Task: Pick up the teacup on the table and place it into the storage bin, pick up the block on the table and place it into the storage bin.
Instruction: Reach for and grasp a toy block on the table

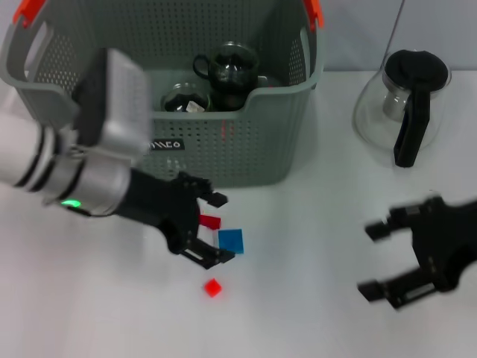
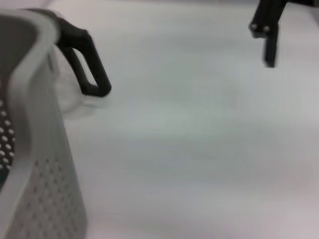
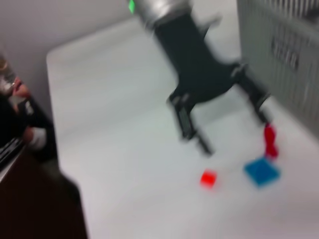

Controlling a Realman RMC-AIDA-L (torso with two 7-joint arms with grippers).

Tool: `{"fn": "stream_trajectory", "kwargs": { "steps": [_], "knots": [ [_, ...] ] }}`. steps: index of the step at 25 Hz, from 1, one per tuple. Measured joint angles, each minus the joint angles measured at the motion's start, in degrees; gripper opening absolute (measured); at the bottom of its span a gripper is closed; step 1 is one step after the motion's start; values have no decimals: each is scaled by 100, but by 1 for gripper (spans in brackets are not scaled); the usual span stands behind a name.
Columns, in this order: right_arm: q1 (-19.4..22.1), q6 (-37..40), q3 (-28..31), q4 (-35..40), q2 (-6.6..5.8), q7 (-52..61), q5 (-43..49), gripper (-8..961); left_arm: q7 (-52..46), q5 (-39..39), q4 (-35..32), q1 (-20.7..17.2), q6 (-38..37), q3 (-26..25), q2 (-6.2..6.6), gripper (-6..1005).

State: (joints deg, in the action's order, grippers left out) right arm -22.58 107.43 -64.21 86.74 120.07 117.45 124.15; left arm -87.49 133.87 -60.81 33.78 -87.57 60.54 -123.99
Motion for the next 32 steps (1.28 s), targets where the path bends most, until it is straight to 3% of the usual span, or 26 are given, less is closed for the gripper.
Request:
{"fn": "stream_trajectory", "kwargs": {
  "steps": [7,20,25,32],
  "knots": [
    [-18,-206,-26,-800,11,-297,161,947,-538,658,2,555,654,1060,-11,821],
    [-234,-554,69,-1282,-50,-454,192,946,-2210,1323,-141,567,1354,2876,-59,819],
    [-301,-558,127,-1288,-10,-449,418,946,-2609,1516,-224,647,1448,3207,-59,818],
    [-310,-558,129,-1300,-2,-466,444,946,-2763,1614,-69,789,1494,3261,-41,817]
  ]
}}
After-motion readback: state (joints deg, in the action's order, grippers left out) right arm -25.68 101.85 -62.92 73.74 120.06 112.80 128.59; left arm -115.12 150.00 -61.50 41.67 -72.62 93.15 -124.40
